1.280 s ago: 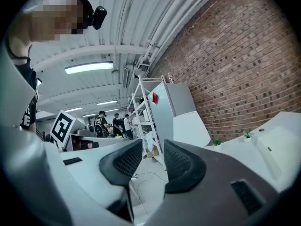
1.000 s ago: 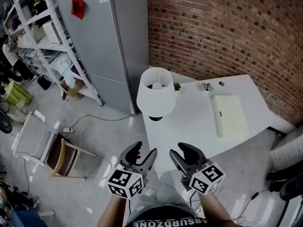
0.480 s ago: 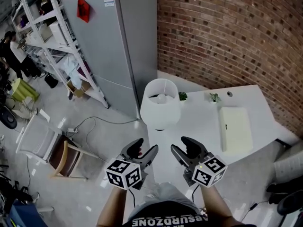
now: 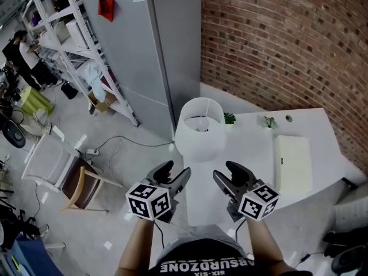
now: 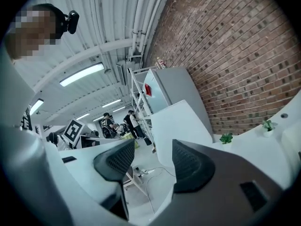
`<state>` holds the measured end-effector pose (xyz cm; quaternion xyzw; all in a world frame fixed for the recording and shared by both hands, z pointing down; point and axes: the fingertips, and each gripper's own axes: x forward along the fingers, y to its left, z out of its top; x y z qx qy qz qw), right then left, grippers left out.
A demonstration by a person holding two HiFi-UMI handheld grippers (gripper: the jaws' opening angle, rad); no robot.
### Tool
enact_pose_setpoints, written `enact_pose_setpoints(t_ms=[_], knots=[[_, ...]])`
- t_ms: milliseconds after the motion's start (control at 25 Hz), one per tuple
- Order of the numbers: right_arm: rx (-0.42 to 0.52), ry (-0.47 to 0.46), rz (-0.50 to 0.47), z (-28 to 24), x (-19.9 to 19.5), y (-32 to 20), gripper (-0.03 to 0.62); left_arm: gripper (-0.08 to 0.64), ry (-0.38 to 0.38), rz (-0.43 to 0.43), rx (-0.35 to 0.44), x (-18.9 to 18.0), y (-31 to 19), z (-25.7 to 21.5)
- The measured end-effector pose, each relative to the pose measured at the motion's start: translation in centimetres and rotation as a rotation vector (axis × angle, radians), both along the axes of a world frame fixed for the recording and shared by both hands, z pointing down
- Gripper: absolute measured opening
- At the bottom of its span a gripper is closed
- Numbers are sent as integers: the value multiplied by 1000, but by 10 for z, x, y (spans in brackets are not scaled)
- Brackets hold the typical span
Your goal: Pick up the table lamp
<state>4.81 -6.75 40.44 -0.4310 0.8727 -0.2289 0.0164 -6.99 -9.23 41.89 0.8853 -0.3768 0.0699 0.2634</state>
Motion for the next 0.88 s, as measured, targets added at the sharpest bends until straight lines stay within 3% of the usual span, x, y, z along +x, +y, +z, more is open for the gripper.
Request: enact_pose_setpoints(t_ms=[600, 880], knots=[[-88, -28, -43, 35, 29, -52, 251, 258, 26, -42, -108, -6, -51, 44], [-134, -60, -53, 51, 42, -73, 252, 258, 96, -56, -199, -13, -72, 64]])
